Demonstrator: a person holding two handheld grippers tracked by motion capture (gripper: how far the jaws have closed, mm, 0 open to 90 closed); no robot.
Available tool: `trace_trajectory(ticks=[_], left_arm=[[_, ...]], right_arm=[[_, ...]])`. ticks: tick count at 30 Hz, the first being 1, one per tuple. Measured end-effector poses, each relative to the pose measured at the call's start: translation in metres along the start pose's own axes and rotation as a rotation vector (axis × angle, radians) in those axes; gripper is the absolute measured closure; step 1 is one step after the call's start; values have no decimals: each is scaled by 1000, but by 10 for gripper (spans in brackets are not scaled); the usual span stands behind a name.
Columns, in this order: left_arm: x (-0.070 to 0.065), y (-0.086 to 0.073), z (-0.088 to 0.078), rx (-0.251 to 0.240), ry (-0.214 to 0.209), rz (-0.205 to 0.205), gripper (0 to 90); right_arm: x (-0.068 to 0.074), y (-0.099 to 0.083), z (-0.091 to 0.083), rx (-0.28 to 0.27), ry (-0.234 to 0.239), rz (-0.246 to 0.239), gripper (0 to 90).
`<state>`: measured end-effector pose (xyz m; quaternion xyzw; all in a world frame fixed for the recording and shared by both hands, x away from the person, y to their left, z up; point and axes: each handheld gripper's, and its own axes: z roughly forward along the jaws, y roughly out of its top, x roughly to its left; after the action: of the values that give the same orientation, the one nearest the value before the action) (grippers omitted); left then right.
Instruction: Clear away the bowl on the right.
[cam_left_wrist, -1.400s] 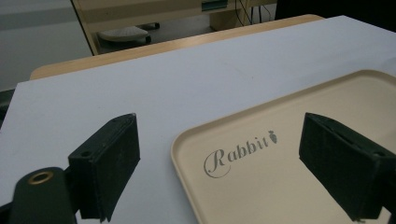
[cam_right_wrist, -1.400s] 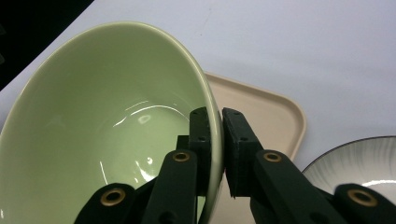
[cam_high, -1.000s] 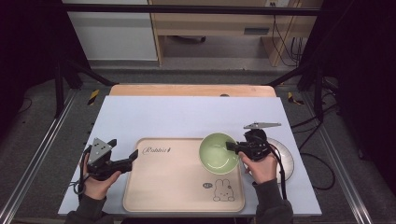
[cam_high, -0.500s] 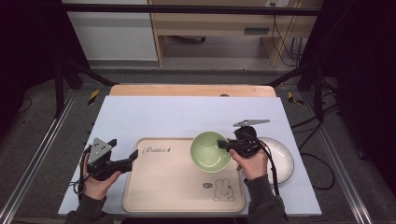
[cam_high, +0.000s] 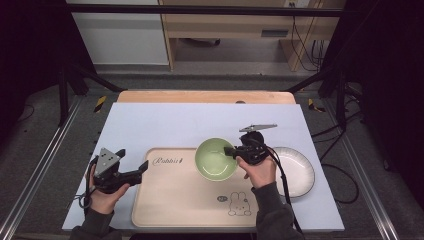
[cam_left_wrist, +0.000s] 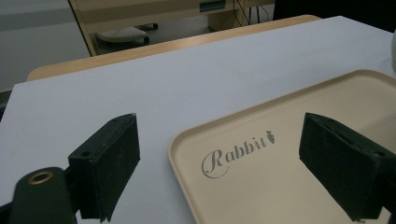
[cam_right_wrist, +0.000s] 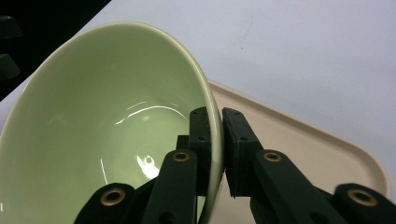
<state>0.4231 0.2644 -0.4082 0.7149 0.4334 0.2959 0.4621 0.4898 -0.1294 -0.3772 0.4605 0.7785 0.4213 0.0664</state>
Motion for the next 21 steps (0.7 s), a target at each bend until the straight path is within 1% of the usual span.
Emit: trace_trajectory(ticks=[11,21], left_arm=[[1,1,-1,-4,1,-1,121],[1,1,-2,-4,1,-1,121]], right_arm=[[6,4,17,10,12,-2,832],[10,5,34,32,3,-6,832]])
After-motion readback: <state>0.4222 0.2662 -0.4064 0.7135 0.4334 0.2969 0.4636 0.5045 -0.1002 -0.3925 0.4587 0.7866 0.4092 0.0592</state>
